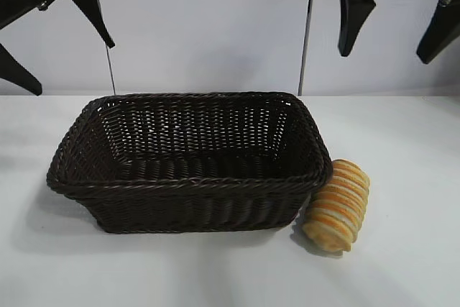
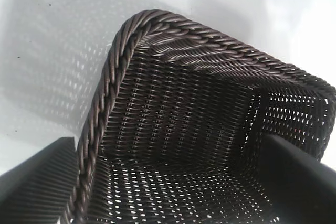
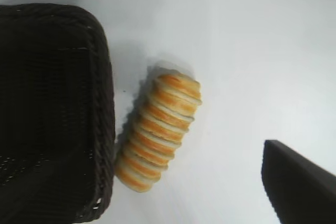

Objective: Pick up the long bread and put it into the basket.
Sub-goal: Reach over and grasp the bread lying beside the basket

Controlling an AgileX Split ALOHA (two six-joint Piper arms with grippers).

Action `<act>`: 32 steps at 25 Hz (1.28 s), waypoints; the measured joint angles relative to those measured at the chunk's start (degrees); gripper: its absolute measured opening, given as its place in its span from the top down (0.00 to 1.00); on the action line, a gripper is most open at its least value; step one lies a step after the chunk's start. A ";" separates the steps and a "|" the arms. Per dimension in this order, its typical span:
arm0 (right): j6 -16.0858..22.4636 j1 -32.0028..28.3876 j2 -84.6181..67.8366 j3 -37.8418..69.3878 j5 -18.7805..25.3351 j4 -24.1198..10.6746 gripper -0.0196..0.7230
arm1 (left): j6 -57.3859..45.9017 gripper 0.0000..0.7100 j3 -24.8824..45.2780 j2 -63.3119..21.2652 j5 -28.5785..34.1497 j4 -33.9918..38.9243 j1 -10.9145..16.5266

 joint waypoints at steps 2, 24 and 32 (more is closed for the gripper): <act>0.40 -0.67 0.00 3.08 -2.76 0.81 0.11 | 0.00 0.05 0.00 0.00 -0.29 0.00 0.00; 6.20 -0.72 -0.07 29.02 -37.95 13.07 0.12 | -0.03 0.05 0.00 0.00 -0.60 0.00 0.00; 6.20 -0.66 3.86 29.63 -40.57 16.68 0.12 | -0.07 0.05 0.00 0.00 -0.60 0.00 0.00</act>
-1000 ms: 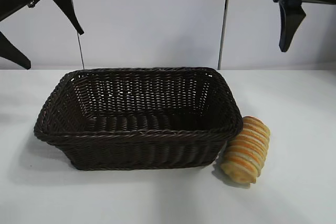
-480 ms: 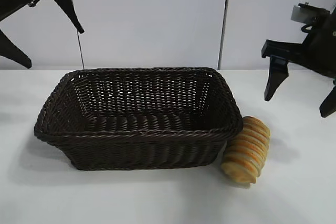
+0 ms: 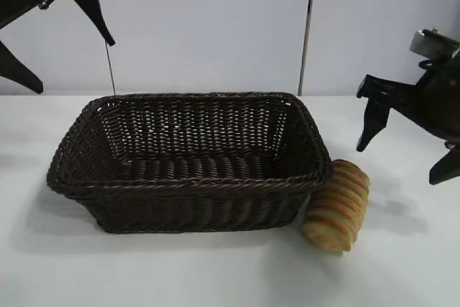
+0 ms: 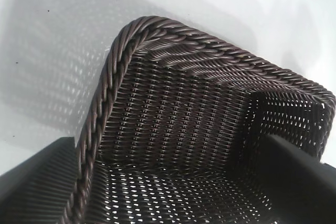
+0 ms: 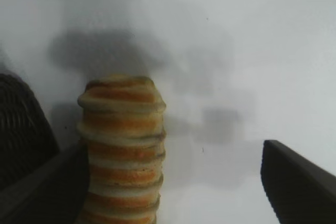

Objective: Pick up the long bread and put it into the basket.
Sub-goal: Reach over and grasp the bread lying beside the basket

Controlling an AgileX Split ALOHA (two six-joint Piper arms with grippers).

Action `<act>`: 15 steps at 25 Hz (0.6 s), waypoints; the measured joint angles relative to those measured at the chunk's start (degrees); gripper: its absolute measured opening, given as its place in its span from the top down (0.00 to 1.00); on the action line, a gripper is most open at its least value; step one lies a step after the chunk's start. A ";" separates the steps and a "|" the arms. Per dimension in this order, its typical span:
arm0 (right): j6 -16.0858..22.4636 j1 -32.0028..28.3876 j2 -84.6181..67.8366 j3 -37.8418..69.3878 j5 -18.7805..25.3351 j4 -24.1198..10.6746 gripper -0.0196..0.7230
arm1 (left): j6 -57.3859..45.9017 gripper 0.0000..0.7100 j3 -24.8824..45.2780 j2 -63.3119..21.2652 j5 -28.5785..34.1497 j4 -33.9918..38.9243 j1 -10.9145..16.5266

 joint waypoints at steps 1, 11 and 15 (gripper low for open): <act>0.00 0.00 0.86 0.00 -0.33 0.27 0.12 | 0.00 0.05 0.00 0.00 0.00 0.00 0.00; 0.00 0.00 4.24 0.00 -1.54 2.98 0.12 | -0.03 0.05 0.00 0.00 0.00 0.00 0.00; -0.22 0.00 4.24 0.00 -1.56 3.59 0.12 | -0.03 0.05 0.00 0.00 -0.02 0.00 0.00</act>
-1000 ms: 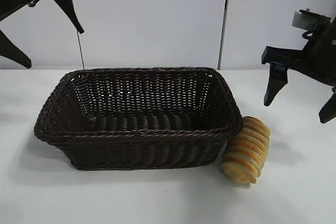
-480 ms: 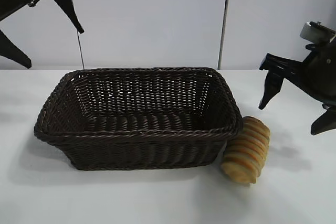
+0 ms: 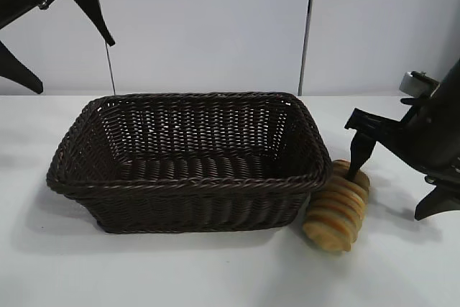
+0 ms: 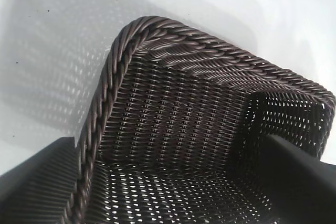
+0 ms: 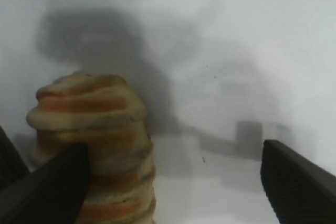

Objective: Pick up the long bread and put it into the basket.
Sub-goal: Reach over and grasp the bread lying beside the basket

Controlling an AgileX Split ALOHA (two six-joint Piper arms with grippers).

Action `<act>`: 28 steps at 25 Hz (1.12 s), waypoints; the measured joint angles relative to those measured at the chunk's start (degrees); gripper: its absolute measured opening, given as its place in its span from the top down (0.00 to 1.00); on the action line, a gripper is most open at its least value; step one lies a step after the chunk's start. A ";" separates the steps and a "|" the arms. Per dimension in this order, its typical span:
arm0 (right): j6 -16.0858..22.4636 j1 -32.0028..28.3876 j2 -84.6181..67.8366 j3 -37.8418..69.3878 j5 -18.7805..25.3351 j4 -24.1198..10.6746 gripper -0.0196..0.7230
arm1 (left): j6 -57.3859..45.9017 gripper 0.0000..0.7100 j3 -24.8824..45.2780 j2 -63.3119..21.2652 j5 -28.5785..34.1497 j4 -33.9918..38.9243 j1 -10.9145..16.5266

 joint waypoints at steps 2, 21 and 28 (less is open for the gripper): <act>-0.32 0.00 0.00 0.00 -0.11 0.78 0.14 | 0.00 0.05 0.00 0.00 -0.04 0.00 0.00; -0.72 0.00 0.17 0.00 -2.64 6.54 0.63 | 0.07 0.05 0.00 0.00 -0.04 0.00 0.00; -0.67 0.00 0.17 0.00 -2.90 6.73 0.94 | 0.12 0.05 0.00 0.00 -0.04 0.00 0.00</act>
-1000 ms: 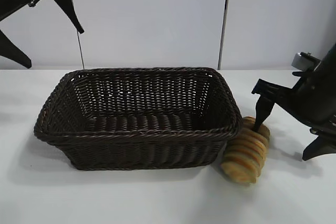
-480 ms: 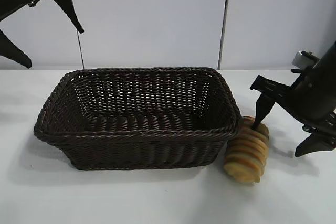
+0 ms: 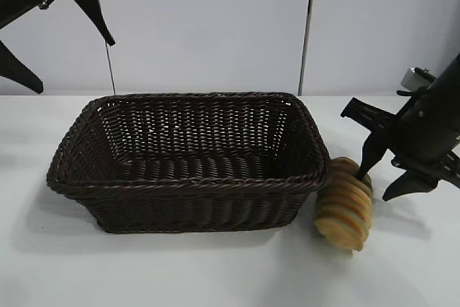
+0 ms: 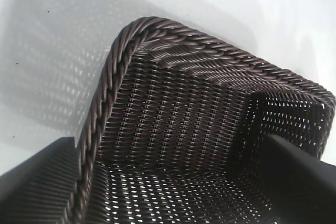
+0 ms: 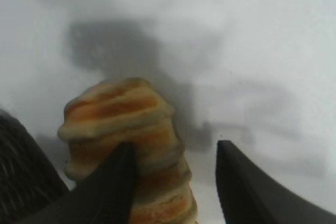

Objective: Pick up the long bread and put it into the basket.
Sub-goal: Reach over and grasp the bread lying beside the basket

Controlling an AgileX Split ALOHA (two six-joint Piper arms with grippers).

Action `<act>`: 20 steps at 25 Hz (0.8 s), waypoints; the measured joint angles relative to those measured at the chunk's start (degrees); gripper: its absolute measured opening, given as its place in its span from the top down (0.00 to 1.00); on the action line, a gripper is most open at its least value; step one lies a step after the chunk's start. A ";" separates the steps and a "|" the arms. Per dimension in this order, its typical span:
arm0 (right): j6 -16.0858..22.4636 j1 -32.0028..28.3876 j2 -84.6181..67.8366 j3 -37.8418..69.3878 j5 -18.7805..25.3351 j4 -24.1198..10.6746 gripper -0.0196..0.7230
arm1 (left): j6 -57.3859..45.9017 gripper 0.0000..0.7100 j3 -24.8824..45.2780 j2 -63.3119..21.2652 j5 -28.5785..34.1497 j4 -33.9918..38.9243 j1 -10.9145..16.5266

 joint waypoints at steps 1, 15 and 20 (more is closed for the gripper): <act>0.00 0.00 0.00 0.00 0.00 0.00 0.95 | 0.00 0.05 0.00 0.00 0.00 0.00 0.00; -0.05 -0.61 -4.70 -6.98 6.77 -3.97 0.96 | 0.67 0.05 0.00 0.00 -0.07 0.00 0.00; -0.24 -0.61 -4.70 -8.25 10.12 -5.90 0.96 | 0.67 0.05 0.00 0.00 -0.07 0.00 0.00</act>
